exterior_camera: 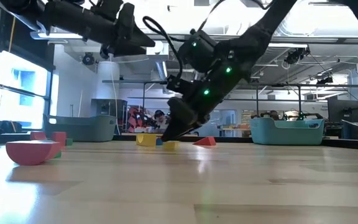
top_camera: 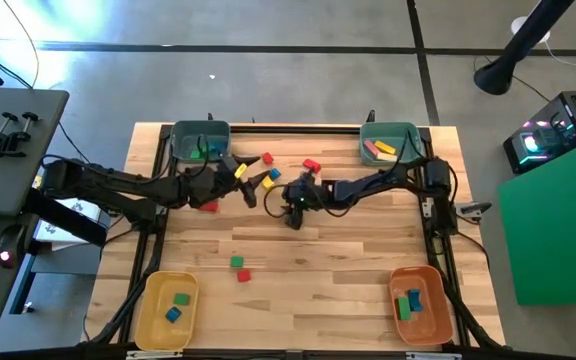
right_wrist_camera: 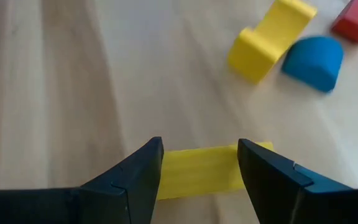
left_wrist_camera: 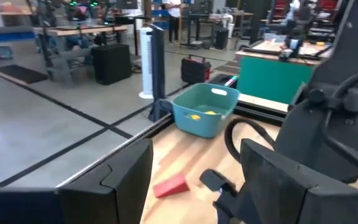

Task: Sort blocks by size
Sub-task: Put the yellow triangular block into the green bin

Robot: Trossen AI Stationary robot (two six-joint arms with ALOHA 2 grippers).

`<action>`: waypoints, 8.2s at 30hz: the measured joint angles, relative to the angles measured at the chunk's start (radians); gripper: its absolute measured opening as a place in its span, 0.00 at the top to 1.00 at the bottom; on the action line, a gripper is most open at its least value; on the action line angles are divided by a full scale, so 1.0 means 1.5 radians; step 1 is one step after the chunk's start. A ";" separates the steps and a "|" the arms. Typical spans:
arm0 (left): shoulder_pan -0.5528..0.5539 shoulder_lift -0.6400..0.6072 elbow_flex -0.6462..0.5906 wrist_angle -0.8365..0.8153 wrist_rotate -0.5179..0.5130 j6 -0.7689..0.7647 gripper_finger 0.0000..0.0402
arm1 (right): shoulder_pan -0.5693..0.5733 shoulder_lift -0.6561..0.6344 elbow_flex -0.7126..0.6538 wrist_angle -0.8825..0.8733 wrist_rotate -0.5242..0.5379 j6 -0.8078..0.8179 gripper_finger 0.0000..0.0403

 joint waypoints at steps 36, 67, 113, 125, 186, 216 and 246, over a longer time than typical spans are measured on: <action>-0.063 0.001 0.001 -0.037 0.000 -0.089 0.43 | 0.083 -0.110 -0.183 0.131 0.116 0.161 0.48; -0.074 0.001 0.001 -0.034 -0.006 -0.118 0.43 | 0.083 -0.013 -0.178 0.357 0.115 0.153 0.48; -0.078 0.001 0.001 -0.039 -0.011 -0.130 0.43 | 0.149 -0.059 -0.252 0.254 0.379 0.302 0.48; -0.078 0.000 0.001 -0.044 -0.011 -0.129 0.43 | 0.163 -0.049 -0.170 0.017 0.445 0.357 0.48; -0.104 0.000 0.000 -0.102 -0.011 -0.135 0.43 | 0.153 -0.333 -0.240 -0.296 0.276 0.372 1.00; -0.103 0.000 0.000 -0.126 -0.011 -0.140 0.43 | 0.152 -0.420 -0.615 0.200 0.223 0.266 0.38; -0.103 0.000 0.000 -0.113 -0.013 -0.140 0.43 | -0.078 -0.556 -0.355 -0.117 0.235 0.222 0.77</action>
